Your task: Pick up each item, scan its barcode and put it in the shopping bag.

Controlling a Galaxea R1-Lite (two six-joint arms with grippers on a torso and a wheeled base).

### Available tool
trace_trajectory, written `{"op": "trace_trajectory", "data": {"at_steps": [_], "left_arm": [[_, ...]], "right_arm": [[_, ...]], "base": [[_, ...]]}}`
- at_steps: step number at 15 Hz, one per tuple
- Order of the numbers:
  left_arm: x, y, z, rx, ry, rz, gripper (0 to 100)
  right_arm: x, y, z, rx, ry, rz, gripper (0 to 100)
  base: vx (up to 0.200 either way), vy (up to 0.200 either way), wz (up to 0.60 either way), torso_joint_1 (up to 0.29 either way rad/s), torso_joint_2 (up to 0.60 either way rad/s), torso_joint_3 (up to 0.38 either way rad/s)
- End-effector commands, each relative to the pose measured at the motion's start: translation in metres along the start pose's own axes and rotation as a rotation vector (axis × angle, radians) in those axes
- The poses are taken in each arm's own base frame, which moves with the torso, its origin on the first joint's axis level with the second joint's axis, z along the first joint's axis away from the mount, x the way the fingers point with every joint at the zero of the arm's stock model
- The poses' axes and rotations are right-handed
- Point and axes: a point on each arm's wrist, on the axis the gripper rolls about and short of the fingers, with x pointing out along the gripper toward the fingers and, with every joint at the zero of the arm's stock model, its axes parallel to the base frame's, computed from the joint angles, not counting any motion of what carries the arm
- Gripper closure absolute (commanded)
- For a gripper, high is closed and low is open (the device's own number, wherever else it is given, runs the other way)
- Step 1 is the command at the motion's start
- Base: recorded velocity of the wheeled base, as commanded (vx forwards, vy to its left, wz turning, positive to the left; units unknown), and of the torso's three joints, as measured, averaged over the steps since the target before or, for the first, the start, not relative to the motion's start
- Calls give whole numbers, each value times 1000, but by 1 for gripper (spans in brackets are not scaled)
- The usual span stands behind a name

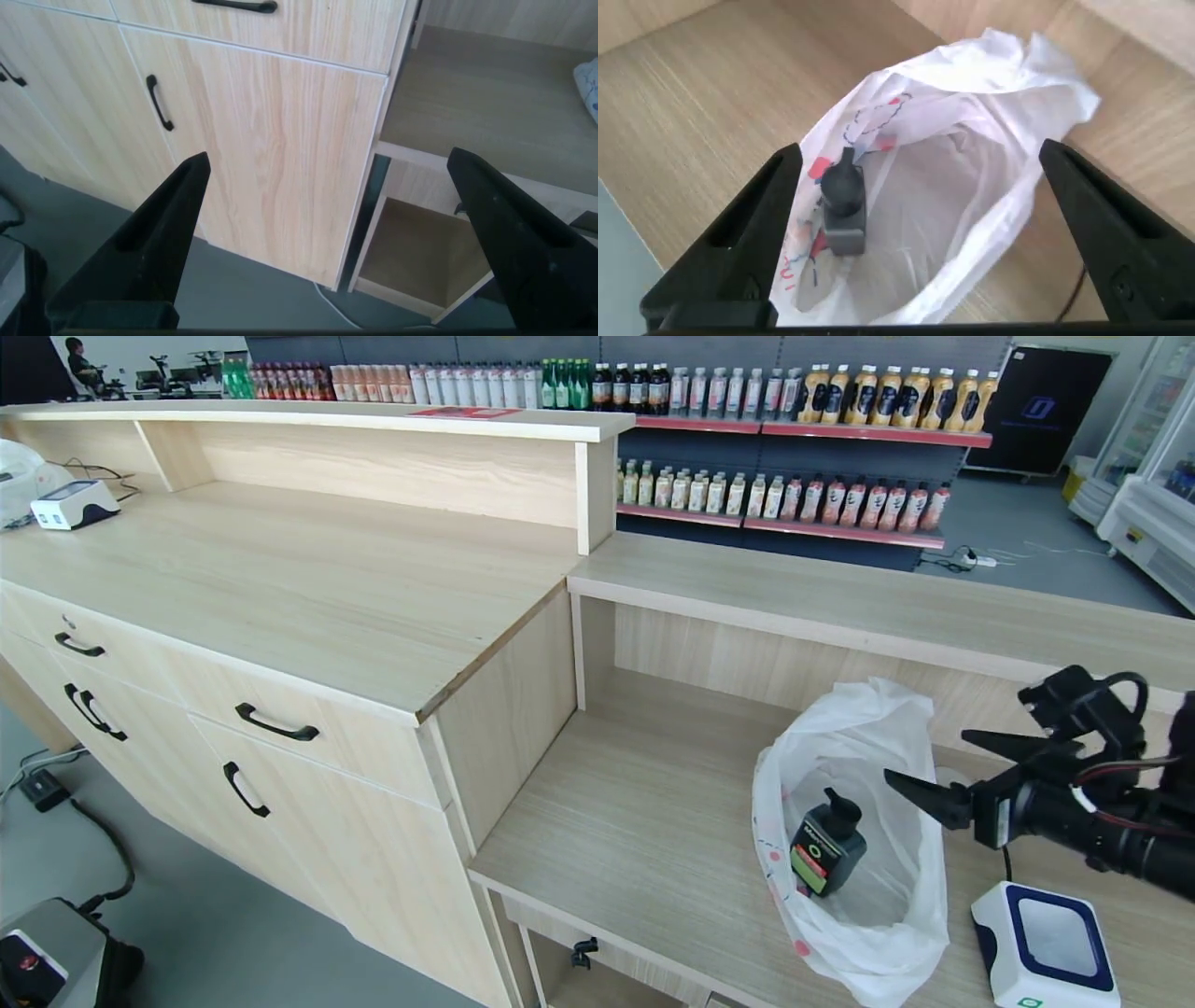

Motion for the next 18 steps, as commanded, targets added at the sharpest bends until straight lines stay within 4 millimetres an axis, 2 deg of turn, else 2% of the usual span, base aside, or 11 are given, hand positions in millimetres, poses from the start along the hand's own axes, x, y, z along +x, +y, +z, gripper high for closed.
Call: {"op": "trace_trajectory", "data": {"at_steps": [1,4,6,8,9,11,13,15,16,18], "left_arm": [[0,0,0,0,1,-1,0],[0,0,0,0,1,1,0],[0,0,0,0,1,1,0],[0,0,0,0,1,-1,0],[0,0,0,0,1,-1,0],[0,0,0,0,1,1,0],[0,0,0,0,1,1,0],[0,0,0,0,1,-1,0],[0,0,0,0,1,1,0],[0,0,0,0,1,1,0]], "right_arm": [[-78,-11,40,-177,-143,-203,0],[-84,-19,67,-195,-182,-234,0],[-94,-32,88,-143,-78,-392,0],[-105,-42,102,26,34,-479,0],[-106,-49,102,83,101,-519,0],[-90,-79,85,171,208,-578,0],[-75,-109,76,224,244,-614,0],[-56,-124,67,268,245,-487,0],[-48,-131,56,285,267,-410,0],[-44,-140,38,262,353,-373,0]], "base": [[0,0,-600,2,-2,17],[0,0,-600,-1,2,4],[0,0,-600,10,2,-2],[0,0,-600,2,2,2],[0,0,-600,-2,-2,2],[0,0,0,28,-57,-31],[0,0,0,83,-207,-112],[0,0,0,0,0,0],[0,0,0,0,0,0],[0,0,0,0,0,0]]}}
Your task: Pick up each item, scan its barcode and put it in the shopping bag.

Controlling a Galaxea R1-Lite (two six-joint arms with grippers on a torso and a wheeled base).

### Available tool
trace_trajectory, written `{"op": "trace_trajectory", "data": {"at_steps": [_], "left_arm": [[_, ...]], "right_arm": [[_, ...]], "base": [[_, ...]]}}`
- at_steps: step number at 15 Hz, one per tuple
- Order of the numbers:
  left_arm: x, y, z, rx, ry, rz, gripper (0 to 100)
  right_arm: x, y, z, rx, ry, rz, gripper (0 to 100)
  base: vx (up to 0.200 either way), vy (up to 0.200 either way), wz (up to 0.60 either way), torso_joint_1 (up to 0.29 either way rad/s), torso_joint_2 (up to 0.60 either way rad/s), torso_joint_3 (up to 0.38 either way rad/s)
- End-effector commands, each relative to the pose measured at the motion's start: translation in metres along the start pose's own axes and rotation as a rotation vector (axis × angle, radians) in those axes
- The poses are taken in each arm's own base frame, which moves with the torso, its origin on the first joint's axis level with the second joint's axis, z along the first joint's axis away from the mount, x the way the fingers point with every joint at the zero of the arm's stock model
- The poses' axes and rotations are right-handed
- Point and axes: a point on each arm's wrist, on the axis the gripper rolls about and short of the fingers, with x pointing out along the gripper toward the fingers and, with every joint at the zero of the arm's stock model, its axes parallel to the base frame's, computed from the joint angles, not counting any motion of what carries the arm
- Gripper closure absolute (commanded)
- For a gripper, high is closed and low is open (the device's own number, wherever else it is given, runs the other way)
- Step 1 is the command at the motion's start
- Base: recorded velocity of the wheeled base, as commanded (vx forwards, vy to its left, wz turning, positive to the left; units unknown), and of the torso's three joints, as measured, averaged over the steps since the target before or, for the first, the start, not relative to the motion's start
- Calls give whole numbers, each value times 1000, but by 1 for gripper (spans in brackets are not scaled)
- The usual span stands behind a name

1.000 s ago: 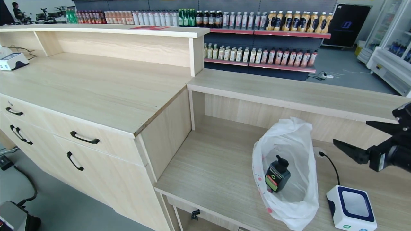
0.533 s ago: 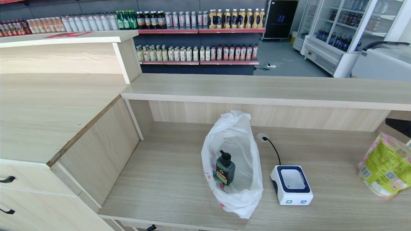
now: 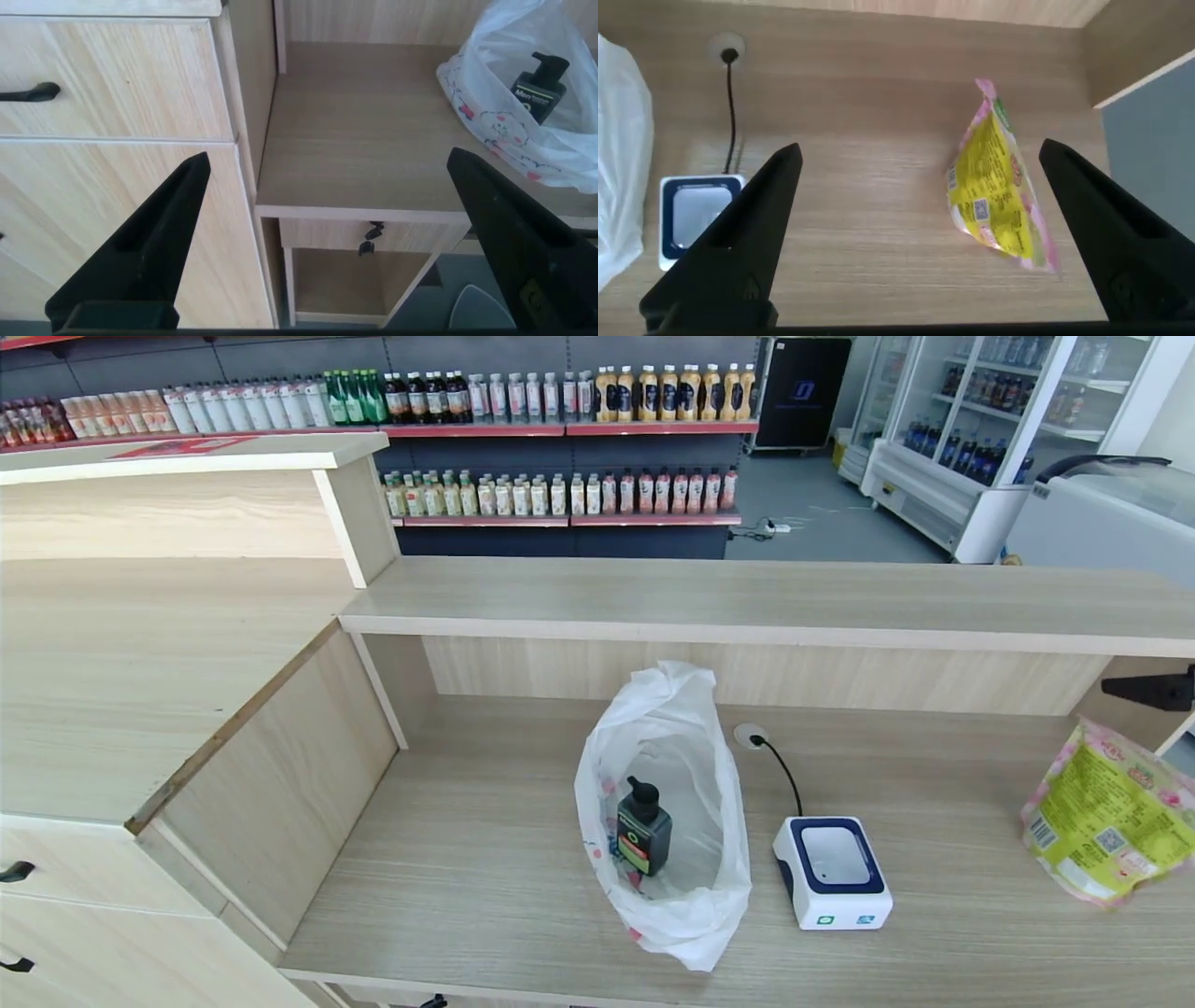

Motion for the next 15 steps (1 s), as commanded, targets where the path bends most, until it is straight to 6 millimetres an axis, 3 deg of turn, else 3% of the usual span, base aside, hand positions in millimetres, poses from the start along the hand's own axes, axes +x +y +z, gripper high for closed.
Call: {"op": "trace_trajectory", "data": {"at_steps": [1,6,8,11,15], "left_arm": [[0,0,0,0,2,-1,0],[0,0,0,0,2,0,0],[0,0,0,0,2,-1,0],[0,0,0,0,2,0,0],[0,0,0,0,2,0,0]], "right_arm": [[27,-18,-22,1,131,5,0],[39,-29,-31,20,112,107,0],[43,-40,-37,8,128,84,0],[31,-63,-44,-71,106,-9,0],[34,-78,-61,-23,150,-43,0]], "base": [[0,0,0,0,0,0],[0,0,0,0,0,0],[0,0,0,0,0,0],[0,0,0,0,0,0],[0,0,0,0,0,0]]}}
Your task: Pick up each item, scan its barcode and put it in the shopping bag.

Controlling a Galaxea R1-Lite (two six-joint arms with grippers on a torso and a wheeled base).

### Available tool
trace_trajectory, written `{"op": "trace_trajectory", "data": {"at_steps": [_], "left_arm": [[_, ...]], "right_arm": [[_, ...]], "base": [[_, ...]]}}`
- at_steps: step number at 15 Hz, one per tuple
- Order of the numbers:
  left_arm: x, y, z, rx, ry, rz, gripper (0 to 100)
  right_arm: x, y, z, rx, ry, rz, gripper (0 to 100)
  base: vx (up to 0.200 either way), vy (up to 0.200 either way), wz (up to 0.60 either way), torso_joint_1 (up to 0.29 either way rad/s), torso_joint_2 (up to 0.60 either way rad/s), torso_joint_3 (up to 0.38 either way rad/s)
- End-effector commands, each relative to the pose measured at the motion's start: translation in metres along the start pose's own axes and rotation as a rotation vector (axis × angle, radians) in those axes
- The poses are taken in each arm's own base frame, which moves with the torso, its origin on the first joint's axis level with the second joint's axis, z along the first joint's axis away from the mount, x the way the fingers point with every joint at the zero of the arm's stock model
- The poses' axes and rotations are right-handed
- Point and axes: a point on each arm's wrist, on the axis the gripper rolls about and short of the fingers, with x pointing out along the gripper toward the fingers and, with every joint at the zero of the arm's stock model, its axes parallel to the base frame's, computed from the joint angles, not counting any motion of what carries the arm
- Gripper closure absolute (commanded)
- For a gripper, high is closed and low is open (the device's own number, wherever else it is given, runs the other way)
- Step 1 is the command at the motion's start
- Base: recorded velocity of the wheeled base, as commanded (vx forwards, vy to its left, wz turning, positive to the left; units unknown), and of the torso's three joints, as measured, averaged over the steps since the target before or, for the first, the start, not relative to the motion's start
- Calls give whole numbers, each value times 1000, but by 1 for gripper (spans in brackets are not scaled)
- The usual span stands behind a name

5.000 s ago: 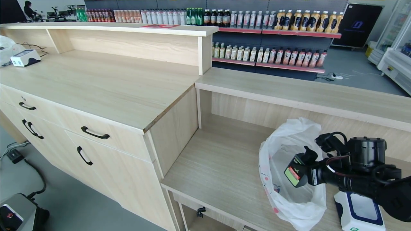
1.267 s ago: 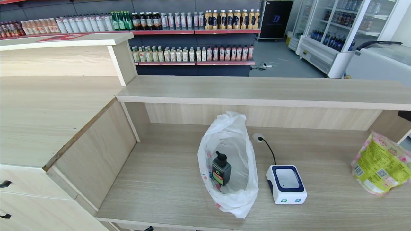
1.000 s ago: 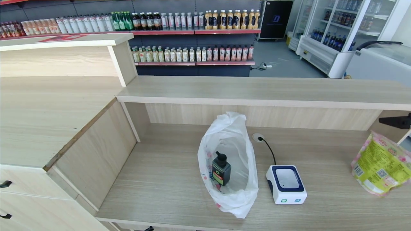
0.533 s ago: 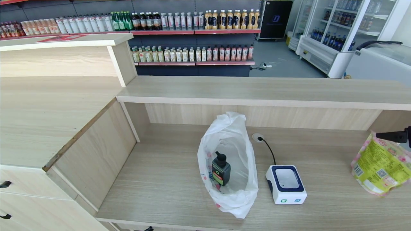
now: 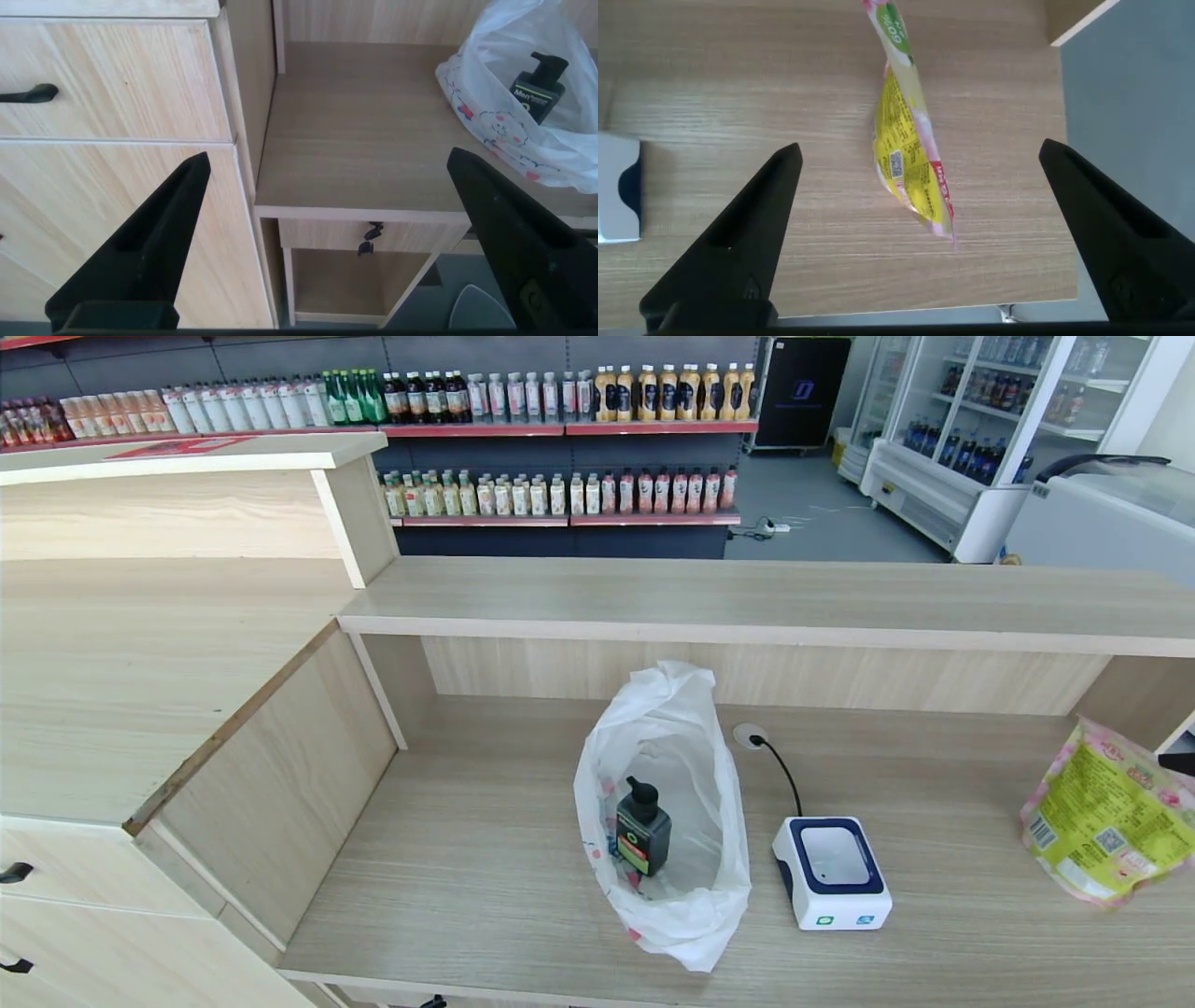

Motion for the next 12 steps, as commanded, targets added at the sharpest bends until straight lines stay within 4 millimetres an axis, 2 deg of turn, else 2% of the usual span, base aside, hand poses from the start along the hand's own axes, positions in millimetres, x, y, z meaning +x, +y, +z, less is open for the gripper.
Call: {"op": "trace_trajectory", "data": {"at_steps": [1,7,12], "left_arm": [[0,0,0,0,1,-1,0],[0,0,0,0,1,-1,0],[0,0,0,0,1,0,0]], "right_arm": [[8,-6,-8,26,28,2,0],[29,-17,-10,18,-5,-21,0],[58,-11,-27,58,67,55,0]], "base": [[0,0,0,0,0,0],[0,0,0,0,0,0],[0,0,0,0,0,0]]}}
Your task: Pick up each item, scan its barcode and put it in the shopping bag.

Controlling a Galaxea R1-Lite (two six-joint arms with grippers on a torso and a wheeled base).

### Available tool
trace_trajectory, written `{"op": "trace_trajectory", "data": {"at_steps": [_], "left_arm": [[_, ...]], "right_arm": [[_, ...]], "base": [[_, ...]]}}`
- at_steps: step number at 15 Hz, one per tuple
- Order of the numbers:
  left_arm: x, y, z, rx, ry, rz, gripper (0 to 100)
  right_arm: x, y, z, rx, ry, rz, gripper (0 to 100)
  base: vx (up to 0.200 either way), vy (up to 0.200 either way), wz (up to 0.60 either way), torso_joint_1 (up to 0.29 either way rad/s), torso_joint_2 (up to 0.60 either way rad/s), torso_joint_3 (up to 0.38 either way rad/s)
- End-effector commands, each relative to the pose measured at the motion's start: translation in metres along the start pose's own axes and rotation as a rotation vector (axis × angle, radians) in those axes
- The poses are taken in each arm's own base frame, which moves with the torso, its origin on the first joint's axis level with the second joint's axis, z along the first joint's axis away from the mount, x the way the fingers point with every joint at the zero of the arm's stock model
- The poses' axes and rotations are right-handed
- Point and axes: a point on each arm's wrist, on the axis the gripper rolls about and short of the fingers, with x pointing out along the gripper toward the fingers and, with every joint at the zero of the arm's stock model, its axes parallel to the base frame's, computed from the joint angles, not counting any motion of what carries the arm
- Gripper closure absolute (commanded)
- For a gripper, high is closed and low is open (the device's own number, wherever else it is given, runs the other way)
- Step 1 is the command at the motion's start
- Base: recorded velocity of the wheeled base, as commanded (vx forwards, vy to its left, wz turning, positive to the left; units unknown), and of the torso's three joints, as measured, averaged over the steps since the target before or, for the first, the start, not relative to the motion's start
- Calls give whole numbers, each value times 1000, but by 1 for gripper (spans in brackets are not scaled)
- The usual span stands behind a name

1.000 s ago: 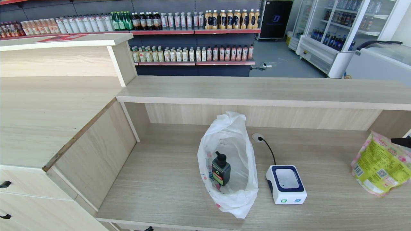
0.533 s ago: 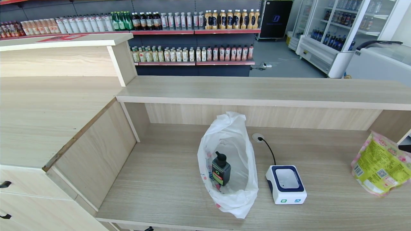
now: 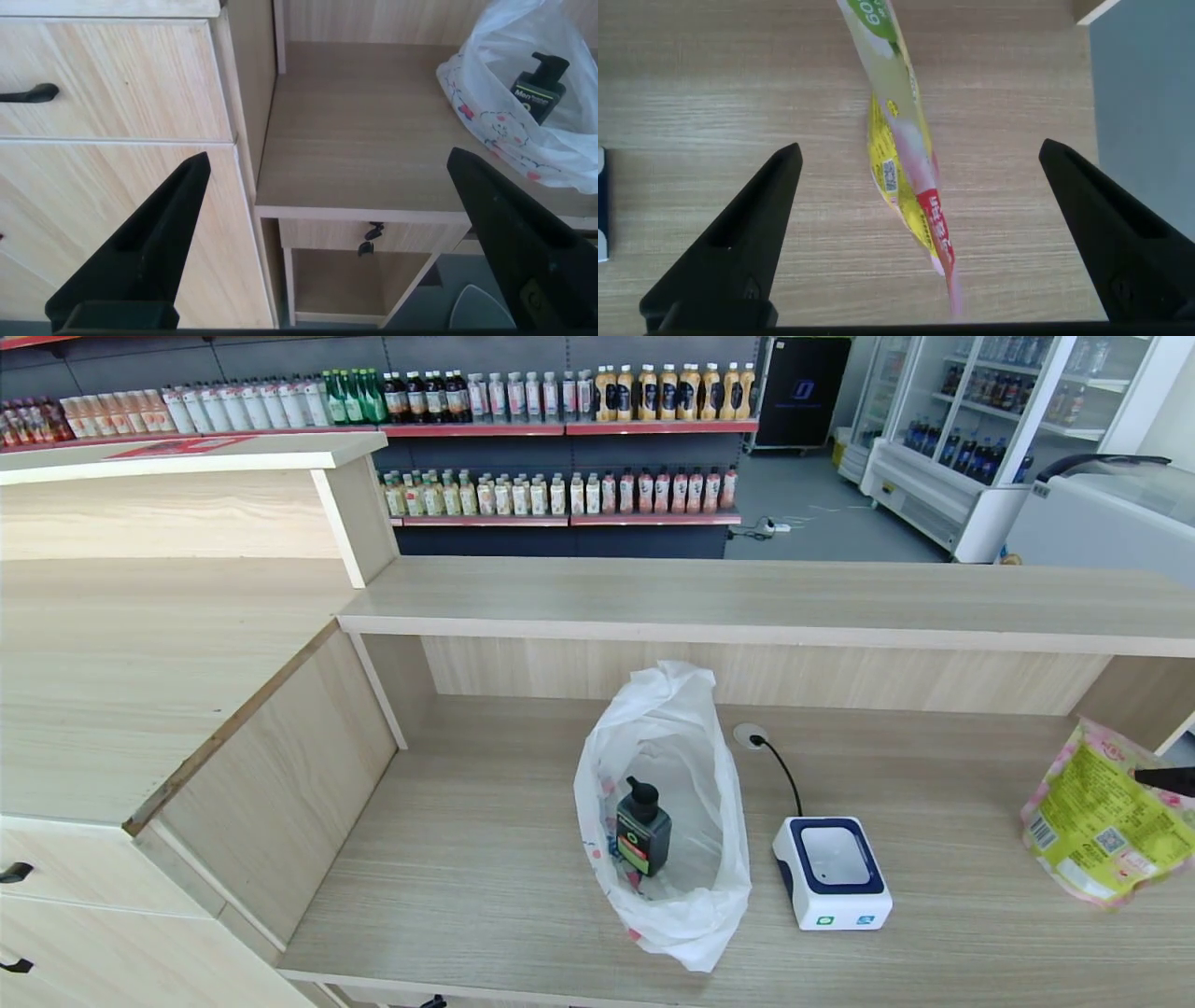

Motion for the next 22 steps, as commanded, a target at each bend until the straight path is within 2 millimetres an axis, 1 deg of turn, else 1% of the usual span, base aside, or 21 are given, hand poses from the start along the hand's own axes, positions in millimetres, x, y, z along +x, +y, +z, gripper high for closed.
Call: {"op": "trace_trajectory", "data": {"at_steps": [1,2,4,7,10,13,14,17,19,20,21,22], "left_arm": [[0,0,0,0,1,0,0],[0,0,0,0,1,0,0],[0,0,0,0,1,0,0],[0,0,0,0,1,0,0],[0,0,0,0,1,0,0],[0,0,0,0,1,-1,0],[0,0,0,0,1,0,0],[0,0,0,0,1,-1,0],[0,0,0,0,1,-1,0],[0,0,0,0,1,-1,0],[0,0,0,0,1,-1,0],[0,0,0,0,1,0,0]], "right_arm": [[18,3,-8,16,35,39,0],[28,5,-10,21,46,60,0],[38,7,-17,43,70,80,0],[58,10,-32,66,126,118,0],[70,10,-40,69,123,129,0],[76,10,-45,58,84,153,0],[77,11,-46,54,76,148,100],[81,14,-48,37,73,157,100],[79,15,-50,32,72,156,100],[75,17,-51,30,63,148,100],[66,18,-47,25,41,144,100],[51,22,-39,23,-8,179,100]], "base": [[0,0,0,0,0,0],[0,0,0,0,0,0],[0,0,0,0,0,0],[0,0,0,0,0,0],[0,0,0,0,0,0],[0,0,0,0,0,0],[0,0,0,0,0,0],[0,0,0,0,0,0],[0,0,0,0,0,0],[0,0,0,0,0,0],[0,0,0,0,0,0],[0,0,0,0,0,0]]}}
